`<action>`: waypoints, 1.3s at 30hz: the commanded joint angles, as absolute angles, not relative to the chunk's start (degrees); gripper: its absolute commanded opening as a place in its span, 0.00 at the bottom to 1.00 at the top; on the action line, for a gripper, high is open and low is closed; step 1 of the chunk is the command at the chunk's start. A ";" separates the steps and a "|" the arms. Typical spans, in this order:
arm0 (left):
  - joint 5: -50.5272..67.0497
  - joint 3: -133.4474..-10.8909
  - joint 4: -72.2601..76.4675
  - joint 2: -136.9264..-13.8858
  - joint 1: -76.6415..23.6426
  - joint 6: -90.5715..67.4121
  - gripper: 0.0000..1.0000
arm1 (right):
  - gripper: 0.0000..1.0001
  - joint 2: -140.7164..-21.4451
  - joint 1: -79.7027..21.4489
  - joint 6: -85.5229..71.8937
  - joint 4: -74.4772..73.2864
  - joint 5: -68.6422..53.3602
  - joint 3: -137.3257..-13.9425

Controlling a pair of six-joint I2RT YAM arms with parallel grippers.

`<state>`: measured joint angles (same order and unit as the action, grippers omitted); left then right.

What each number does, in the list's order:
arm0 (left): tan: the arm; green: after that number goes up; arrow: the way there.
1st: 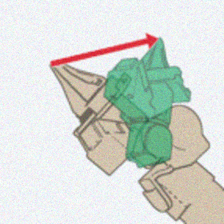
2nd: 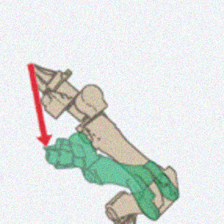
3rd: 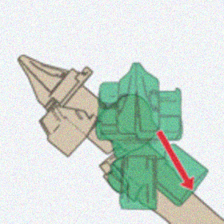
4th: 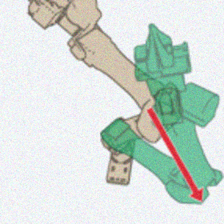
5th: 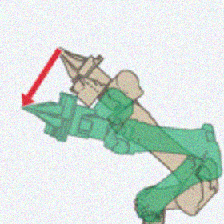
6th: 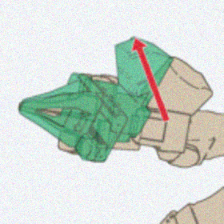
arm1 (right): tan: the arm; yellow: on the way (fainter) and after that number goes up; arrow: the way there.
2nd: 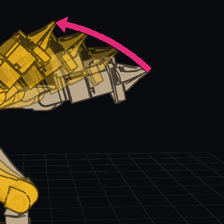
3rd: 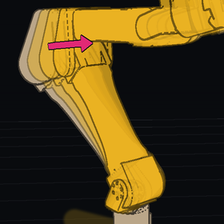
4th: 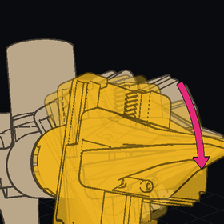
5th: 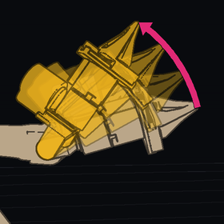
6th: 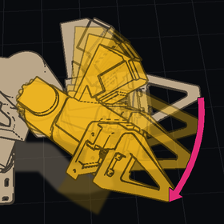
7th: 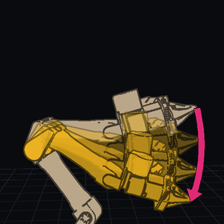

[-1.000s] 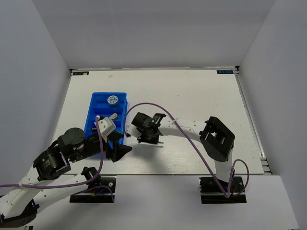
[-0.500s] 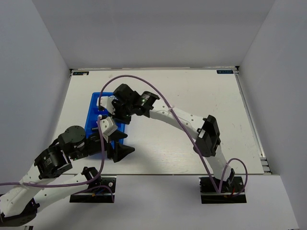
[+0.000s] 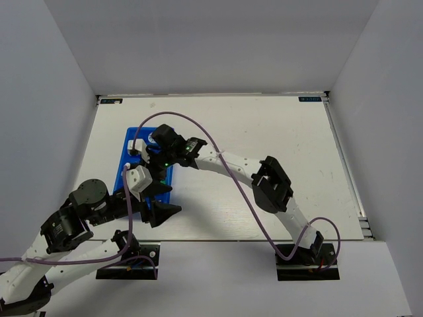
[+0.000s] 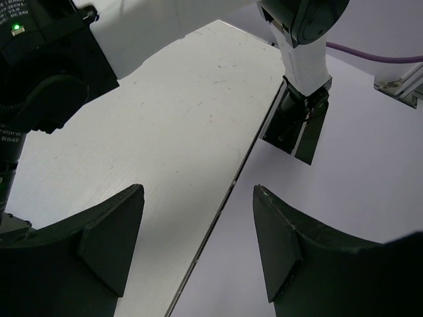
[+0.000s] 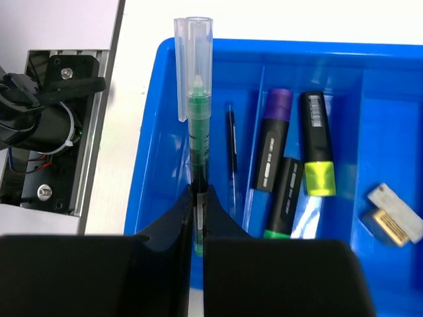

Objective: Sort the stationery into containers
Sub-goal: Place the pen in the storage box, then reset both arms

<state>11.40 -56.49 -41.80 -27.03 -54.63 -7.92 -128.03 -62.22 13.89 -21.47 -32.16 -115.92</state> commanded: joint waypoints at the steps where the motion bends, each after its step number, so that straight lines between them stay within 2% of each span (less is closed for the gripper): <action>1: 11.34 -55.46 -42.27 -26.98 -55.02 -7.30 0.77 | 0.00 -129.19 -61.88 13.88 -15.91 -36.20 -116.28; 6: 10.99 -54.58 -42.28 -26.63 -54.93 -7.38 0.77 | 0.00 -130.17 -61.96 17.39 -18.10 -37.09 -114.61; 9: 11.07 -54.32 -42.10 -26.98 -54.93 -7.47 0.77 | 0.17 -129.90 -61.96 19.85 -19.77 -36.83 -114.26; 11: 11.07 -54.05 -41.75 -27.07 -54.93 -7.65 0.77 | 0.35 -129.55 -62.14 20.21 -21.09 -35.95 -114.35; 14: 11.16 -54.23 -41.66 -28.03 -54.93 -7.91 0.77 | 0.47 -128.59 -62.05 21.97 -21.71 -35.42 -114.08; 17: 11.07 -54.23 -41.40 -28.21 -54.93 -7.91 0.77 | 0.48 -127.27 -61.96 22.50 -22.24 -35.07 -113.91; 20: 10.46 -54.49 -41.31 -28.48 -54.93 -8.00 0.77 | 0.48 -125.52 -62.14 22.67 -22.94 -35.25 -113.47; 21: 10.11 -54.49 -41.40 -28.65 -54.93 -8.09 0.77 | 0.44 -125.25 -62.05 22.59 -23.03 -34.98 -113.47; 22: 10.11 -54.75 -41.40 -28.74 -54.84 -8.61 0.77 | 0.38 -124.90 -62.05 21.80 -22.94 -34.11 -113.55; 23: 10.02 -54.84 -41.57 -28.74 -54.93 -8.79 0.77 | 0.25 -123.85 -61.96 21.19 -23.03 -33.14 -113.99; 24: 9.76 -55.28 -41.57 -29.00 -54.93 -9.05 0.75 | 0.00 -122.88 -62.05 18.92 -23.11 -29.22 -114.43; 25: 9.49 -55.54 -41.92 -29.35 -54.93 -9.57 0.73 | 0.00 -122.35 -62.14 17.68 -23.46 -19.61 -114.87; 26: 9.41 -55.98 -42.01 -29.53 -54.84 -9.58 0.70 | 0.00 -121.30 -62.31 16.53 -23.64 -13.94 -116.87; 27: 8.62 -56.94 -42.36 -30.14 -55.02 -9.84 0.55 | 0.00 -120.42 -61.88 14.70 -23.56 -0.40 -117.50; 29: 7.13 -58.26 -43.06 -31.36 -54.84 -9.84 0.28 | 0.00 -118.83 -60.92 14.50 -23.90 7.61 -118.30; 30: 6.42 -58.62 -43.33 -31.90 -54.76 -9.67 0.05 | 0.00 -116.39 -58.56 14.59 -24.17 13.39 -117.34; 31: 5.81 -59.06 -43.68 -32.51 -55.02 -9.41 0.00 | 0.00 -115.41 -57.58 14.59 -25.48 13.71 -115.77; 32: 5.28 -59.76 -43.86 -34.00 -54.85 -9.23 0.00 | 0.00 -114.27 -55.22 14.42 -26.27 13.97 -114.71; 33: 4.93 -59.85 -44.12 -34.54 -54.76 -9.14 0.00 | 0.11 -113.13 -54.24 14.59 -29.06 13.54 -110.09; 34: 4.57 -59.85 -44.90 -35.15 -54.93 -8.97 0.00 | 0.32 -109.63 -53.18 15.20 -30.83 12.23 -108.82; 35: 3.61 -59.94 -45.09 -36.11 -54.93 -8.79 0.01 | 0.43 -108.56 -50.13 17.03 -32.76 11.26 -107.94; 36: 3.26 -59.68 -45.44 -37.08 -54.93 -8.44 0.09 | 0.53 -106.63 -49.14 17.83 -37.74 11.51 -104.01; 37: 1.95 -59.16 -45.53 -37.52 -54.84 -8.35 0.46 | 0.69 -105.31 -48.35 18.71 -39.36 12.12 -102.93; 39: -1.48 -56.88 -45.36 -38.93 -54.93 -8.79 0.88 | 0.79 -103.80 -44.05 17.24 -45.22 13.80 -101.43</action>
<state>3.70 -58.24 -43.90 -37.26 -54.63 -8.43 -105.91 -47.09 17.04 -33.69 9.13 -104.22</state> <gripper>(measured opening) 0.748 0.763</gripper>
